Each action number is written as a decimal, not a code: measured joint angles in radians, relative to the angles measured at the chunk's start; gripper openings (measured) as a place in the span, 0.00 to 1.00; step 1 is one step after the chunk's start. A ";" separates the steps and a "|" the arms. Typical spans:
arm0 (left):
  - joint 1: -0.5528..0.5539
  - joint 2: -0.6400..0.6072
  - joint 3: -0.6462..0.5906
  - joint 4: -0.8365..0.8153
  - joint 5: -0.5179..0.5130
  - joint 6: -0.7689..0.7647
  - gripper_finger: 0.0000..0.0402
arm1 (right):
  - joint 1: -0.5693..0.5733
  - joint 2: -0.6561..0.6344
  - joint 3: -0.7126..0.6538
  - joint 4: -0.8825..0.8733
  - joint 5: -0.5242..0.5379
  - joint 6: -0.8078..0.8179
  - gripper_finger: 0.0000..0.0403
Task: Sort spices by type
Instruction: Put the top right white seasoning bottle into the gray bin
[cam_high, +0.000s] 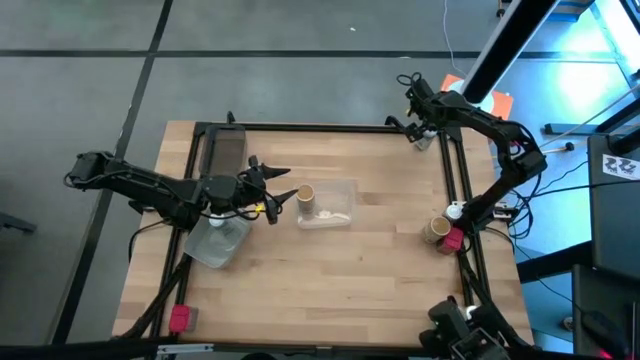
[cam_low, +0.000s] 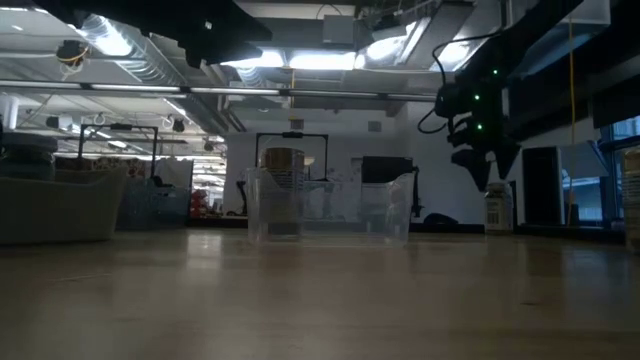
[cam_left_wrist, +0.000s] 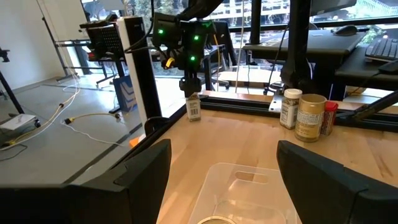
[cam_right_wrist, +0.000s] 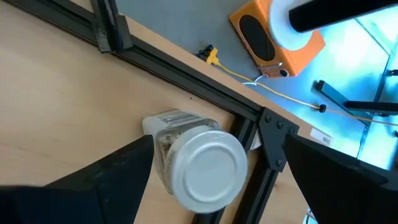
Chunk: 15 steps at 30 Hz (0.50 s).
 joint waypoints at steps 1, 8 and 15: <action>0.000 0.000 0.000 0.000 0.000 0.000 0.69 | 0.000 0.007 0.000 -0.001 0.000 0.001 0.89; 0.000 0.000 0.000 -0.001 0.000 0.000 0.69 | -0.006 0.083 0.000 -0.006 -0.023 0.000 0.89; 0.000 0.000 0.000 -0.002 0.000 0.000 0.69 | -0.005 0.126 0.000 -0.022 -0.028 -0.004 0.89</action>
